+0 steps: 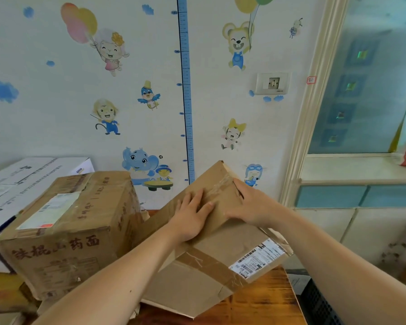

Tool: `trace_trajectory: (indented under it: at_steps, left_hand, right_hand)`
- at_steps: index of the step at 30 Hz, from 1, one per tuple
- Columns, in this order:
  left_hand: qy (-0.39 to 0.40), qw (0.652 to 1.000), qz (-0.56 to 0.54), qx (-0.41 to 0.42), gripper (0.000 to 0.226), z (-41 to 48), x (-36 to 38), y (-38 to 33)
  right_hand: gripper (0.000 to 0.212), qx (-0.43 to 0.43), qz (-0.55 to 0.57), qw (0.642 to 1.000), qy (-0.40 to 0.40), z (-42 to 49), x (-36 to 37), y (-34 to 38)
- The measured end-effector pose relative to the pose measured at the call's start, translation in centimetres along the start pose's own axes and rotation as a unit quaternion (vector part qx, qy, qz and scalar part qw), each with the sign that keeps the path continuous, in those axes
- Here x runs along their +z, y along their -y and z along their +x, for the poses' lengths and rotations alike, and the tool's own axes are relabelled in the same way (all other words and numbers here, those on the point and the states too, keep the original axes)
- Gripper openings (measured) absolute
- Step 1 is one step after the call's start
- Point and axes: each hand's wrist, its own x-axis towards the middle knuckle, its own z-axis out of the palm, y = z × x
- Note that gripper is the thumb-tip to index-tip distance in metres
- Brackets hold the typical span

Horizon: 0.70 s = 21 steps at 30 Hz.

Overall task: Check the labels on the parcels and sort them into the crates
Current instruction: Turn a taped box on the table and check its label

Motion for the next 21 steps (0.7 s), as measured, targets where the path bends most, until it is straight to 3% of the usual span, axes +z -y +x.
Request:
trace_trajectory:
  at_steps: [3, 10, 21]
  left_hand:
    - [-0.009, 1.0, -0.018, 0.011, 0.069, 0.3, -0.2, -1.0]
    - [-0.008, 0.999, -0.037, 0.022, 0.081, 0.6, -0.5, -4.4]
    - [-0.007, 0.995, -0.103, -0.01, 0.111, 0.7, -0.8, -5.7]
  right_hand:
    - [0.08, -0.037, -0.025, 0.999, 0.021, -0.6, -0.3, 0.0]
    - [0.103, -0.061, -0.029, 0.997, 0.029, -0.4, 0.0, -1.2]
    - [0.11, -0.07, -0.058, 0.996, -0.007, -0.3, 1.0, -2.7]
